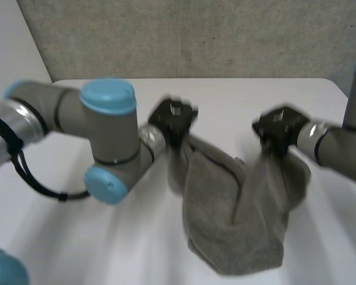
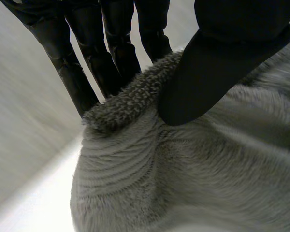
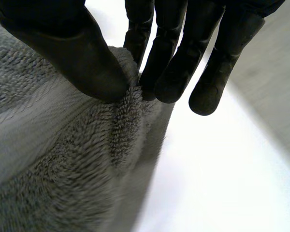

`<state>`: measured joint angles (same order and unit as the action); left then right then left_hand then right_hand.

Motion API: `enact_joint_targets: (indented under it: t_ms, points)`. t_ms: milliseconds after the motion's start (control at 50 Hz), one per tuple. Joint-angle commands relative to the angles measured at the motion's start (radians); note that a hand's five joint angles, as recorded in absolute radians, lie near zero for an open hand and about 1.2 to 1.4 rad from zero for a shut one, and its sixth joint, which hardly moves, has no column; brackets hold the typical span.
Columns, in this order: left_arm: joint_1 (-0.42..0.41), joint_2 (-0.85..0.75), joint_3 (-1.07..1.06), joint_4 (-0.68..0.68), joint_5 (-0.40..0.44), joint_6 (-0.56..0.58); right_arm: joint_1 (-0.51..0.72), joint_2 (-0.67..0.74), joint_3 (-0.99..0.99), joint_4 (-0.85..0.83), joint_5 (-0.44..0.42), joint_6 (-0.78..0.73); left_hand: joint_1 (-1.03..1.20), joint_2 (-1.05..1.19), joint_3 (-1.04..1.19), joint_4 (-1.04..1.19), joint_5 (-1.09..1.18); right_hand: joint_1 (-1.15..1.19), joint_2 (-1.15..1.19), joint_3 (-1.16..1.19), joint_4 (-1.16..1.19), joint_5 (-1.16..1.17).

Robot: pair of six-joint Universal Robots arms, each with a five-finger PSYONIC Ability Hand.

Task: Fold the towel.

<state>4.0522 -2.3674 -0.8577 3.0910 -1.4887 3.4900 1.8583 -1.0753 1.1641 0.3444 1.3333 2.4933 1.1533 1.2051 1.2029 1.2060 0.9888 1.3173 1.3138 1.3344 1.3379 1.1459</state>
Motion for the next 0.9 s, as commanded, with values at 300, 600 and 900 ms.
enact_joint_targets:
  t_ms: [300,600,900]
  points:
    - [0.073,0.350,-0.216,0.268,-0.225,-0.146,-0.031,-0.299,0.090,-0.394,-0.037,0.411,0.243,0.191,0.193,0.190,0.233,0.079,0.082,0.062,0.058,0.076]
    - [0.163,0.349,-0.892,0.370,-0.130,-0.137,-0.045,-0.137,0.626,-0.340,-0.095,-0.233,0.243,0.191,0.193,0.190,0.233,0.039,0.042,0.022,0.018,0.036]
    - [0.220,0.568,-1.109,0.345,-0.036,-0.132,-0.113,-0.322,0.724,-0.337,-0.075,-0.230,-0.238,-0.290,-0.288,-0.291,-0.248,-0.811,-0.808,-0.828,-0.832,-0.814]
